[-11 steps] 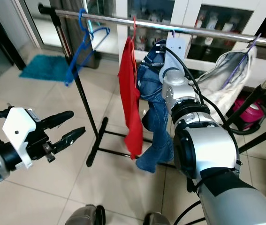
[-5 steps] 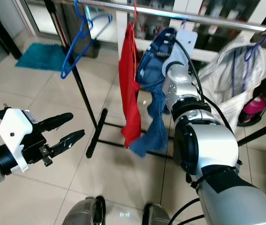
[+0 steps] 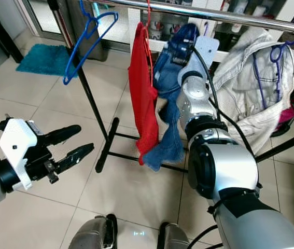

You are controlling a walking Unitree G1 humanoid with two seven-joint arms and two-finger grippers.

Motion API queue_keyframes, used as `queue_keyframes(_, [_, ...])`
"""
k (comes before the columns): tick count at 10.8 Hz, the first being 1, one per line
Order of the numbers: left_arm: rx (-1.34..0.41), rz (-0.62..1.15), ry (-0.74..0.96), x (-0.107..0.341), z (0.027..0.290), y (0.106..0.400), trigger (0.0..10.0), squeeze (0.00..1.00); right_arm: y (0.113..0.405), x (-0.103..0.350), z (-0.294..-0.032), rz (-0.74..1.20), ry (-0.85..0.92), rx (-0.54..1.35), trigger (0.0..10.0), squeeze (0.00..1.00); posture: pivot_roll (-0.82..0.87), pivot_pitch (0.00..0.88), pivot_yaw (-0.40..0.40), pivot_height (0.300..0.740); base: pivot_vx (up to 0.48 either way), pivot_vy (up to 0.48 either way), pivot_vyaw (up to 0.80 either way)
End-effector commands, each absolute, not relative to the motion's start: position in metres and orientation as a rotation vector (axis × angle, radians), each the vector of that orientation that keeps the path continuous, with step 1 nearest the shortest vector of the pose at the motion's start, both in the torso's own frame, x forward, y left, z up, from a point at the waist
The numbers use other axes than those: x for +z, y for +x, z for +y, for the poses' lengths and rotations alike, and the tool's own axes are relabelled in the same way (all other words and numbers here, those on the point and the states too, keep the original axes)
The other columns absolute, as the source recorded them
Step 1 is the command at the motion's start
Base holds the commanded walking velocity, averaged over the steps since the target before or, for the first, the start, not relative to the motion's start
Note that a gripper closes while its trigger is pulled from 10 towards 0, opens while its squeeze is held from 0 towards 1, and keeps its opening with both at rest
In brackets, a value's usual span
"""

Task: Hang hanger

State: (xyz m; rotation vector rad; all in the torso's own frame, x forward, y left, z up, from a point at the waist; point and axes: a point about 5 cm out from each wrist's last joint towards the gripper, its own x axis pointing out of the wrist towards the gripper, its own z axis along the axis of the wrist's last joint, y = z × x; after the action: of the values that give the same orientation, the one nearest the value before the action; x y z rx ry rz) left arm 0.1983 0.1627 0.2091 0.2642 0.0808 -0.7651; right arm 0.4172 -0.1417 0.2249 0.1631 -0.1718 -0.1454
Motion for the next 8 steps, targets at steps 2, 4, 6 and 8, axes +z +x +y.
queue_keyframes(2, [-0.774, 0.071, 0.273, 0.21, 0.158, 0.197, 10.0, 0.0, 0.414, 0.235, -0.139, -0.291, 0.124, -0.131, 10.0, 0.0, 0.19, 0.229, 0.006, 0.74, 0.0, 0.0, 0.0])
queue_keyframes(4, [-0.768, 0.068, 0.277, 0.211, 0.16, 0.197, 10.0, 0.0, 0.411, 0.239, -0.137, -0.352, 0.096, -0.127, 10.0, 0.0, 0.19, 0.226, 0.008, 0.74, 0.0, 0.0, 0.0])
queue_keyframes(6, [-0.767, 0.061, 0.283, 0.212, 0.159, 0.2, 10.0, 0.0, 0.412, 0.251, -0.135, -0.401, 0.057, -0.129, 10.0, 0.0, 0.19, 0.224, 0.003, 0.74, 0.0, 0.0, 0.0])
queue_keyframes(8, [-0.764, 0.057, 0.285, 0.213, 0.159, 0.2, 10.0, 0.0, 0.416, 0.258, -0.132, -0.365, 0.033, -0.104, 10.0, 0.0, 0.19, 0.221, -0.003, 0.74, 0.0, 0.0, 0.0])
